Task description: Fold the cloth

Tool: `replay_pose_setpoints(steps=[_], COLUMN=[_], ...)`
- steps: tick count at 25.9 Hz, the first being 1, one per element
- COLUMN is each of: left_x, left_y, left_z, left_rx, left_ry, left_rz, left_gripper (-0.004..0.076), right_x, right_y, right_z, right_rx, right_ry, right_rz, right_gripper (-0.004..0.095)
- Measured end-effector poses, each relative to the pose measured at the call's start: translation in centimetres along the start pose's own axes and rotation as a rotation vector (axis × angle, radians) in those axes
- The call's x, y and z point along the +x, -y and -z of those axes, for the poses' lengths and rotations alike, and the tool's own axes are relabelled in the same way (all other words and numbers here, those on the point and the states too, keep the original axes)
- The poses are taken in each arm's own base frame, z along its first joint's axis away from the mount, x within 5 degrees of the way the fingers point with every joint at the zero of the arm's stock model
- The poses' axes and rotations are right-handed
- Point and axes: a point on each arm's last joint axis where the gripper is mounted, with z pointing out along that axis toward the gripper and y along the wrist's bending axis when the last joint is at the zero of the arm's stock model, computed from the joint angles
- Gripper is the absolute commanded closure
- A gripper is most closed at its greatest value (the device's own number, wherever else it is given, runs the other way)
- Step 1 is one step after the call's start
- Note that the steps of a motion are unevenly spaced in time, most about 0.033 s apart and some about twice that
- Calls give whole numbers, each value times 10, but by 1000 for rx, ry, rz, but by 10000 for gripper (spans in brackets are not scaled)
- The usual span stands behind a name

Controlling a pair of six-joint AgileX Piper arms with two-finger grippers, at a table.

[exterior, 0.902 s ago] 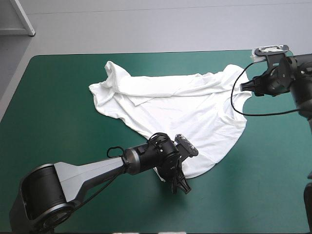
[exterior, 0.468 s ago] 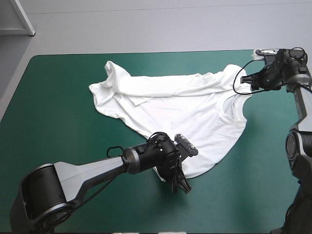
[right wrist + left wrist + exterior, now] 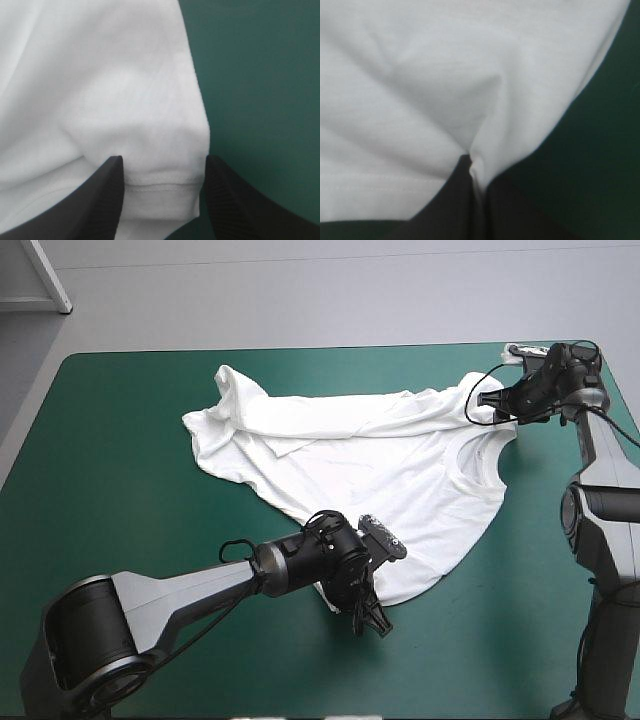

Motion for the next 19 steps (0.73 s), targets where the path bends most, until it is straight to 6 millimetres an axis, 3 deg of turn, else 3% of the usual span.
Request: replay_pose_setpoints(steps=[5, 7, 13, 15, 17, 19], left_x=[0, 0, -1, -1, -1, -1], left_y=[0, 0, 0, 0, 0, 0], left_z=[0, 0, 0, 0, 3, 8], left_rx=[0, 0, 0, 1, 12, 43], left_ry=[0, 0, 3, 4, 16, 23], left_rz=[0, 0, 0, 0, 12, 40], left_gripper=[732, 732, 732, 732, 732, 732], right_x=[4, 5, 6, 6, 4, -4], right_y=[2, 3, 3, 1, -2, -9], right_z=[-14, -15, -14, -13, -2, 27], right_rx=[0, -1, -6, -26, -48, -73], right_ry=[-40, -53, -72, -78, -86, -46], right_rz=[-3, -4, -6, -17, -22, -17], right_gripper=[442, 489, 922, 927, 927, 927])
